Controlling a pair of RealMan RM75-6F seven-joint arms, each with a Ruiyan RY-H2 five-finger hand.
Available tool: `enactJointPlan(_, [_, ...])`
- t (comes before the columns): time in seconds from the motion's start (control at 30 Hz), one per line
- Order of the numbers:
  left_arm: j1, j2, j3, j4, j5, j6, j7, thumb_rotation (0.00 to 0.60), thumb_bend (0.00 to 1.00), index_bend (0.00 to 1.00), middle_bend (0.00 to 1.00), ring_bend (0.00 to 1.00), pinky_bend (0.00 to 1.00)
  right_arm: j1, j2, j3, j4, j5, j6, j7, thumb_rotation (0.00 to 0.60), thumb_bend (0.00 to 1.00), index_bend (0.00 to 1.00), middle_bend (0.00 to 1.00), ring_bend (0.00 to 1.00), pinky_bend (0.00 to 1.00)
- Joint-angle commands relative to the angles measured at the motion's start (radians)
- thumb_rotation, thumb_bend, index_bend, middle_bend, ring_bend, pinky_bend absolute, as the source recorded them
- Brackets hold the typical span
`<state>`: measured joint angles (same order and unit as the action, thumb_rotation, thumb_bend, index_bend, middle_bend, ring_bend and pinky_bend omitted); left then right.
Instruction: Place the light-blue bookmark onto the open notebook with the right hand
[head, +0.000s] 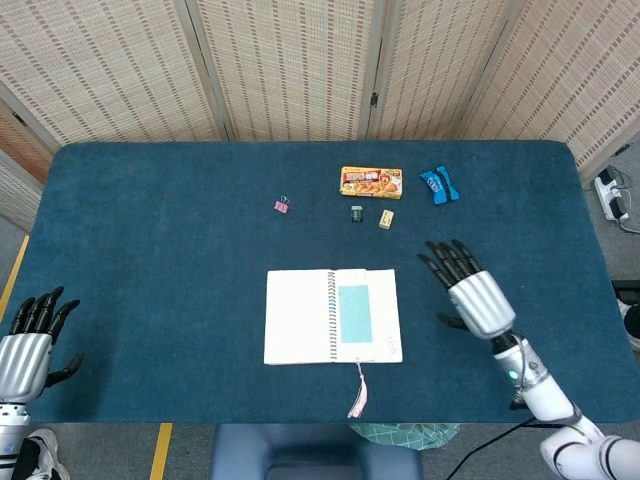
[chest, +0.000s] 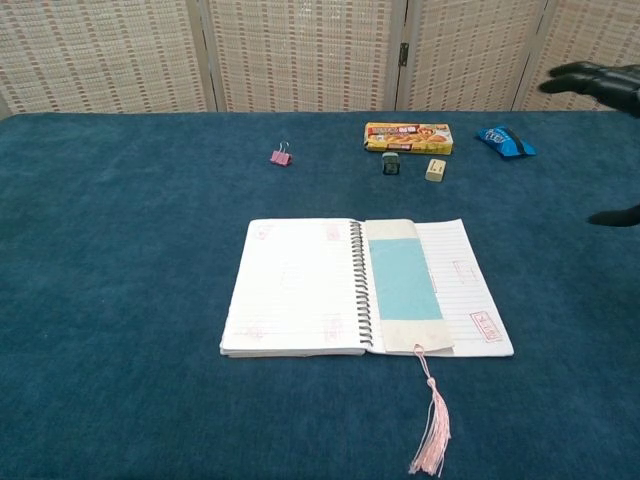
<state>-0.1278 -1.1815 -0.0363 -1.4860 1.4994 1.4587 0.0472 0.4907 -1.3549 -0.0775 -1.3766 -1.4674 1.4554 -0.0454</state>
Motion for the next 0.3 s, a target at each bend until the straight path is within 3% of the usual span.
enactJointPlan(0.03, [0.011, 0.003, 0.01, -0.017, 0.018, 0.022, 0.012, 0.6, 0.32, 0.18, 0.03, 0.0, 0.0, -0.203, 0.187, 0.013, -0.276, 0.251, 0.034, -0.188, 0.6, 0.0, 0.0, 0.0, 0.0, 0.0])
enactJointPlan(0.13, [0.024, 0.006, 0.018, -0.044, 0.029, 0.042, 0.048, 0.6, 0.31, 0.18, 0.03, 0.0, 0.0, -0.24, 0.215, -0.001, -0.298, 0.265, 0.033, -0.196, 0.6, 0.0, 0.0, 0.0, 0.0, 0.0])
enactJointPlan(0.3, [0.026, 0.003, 0.026, -0.062, 0.047, 0.049, 0.068, 0.6, 0.31, 0.16, 0.03, 0.0, 0.0, -0.267, 0.248, 0.001, -0.335, 0.199, 0.056, -0.189, 0.6, 0.0, 0.0, 0.0, 0.0, 0.0])
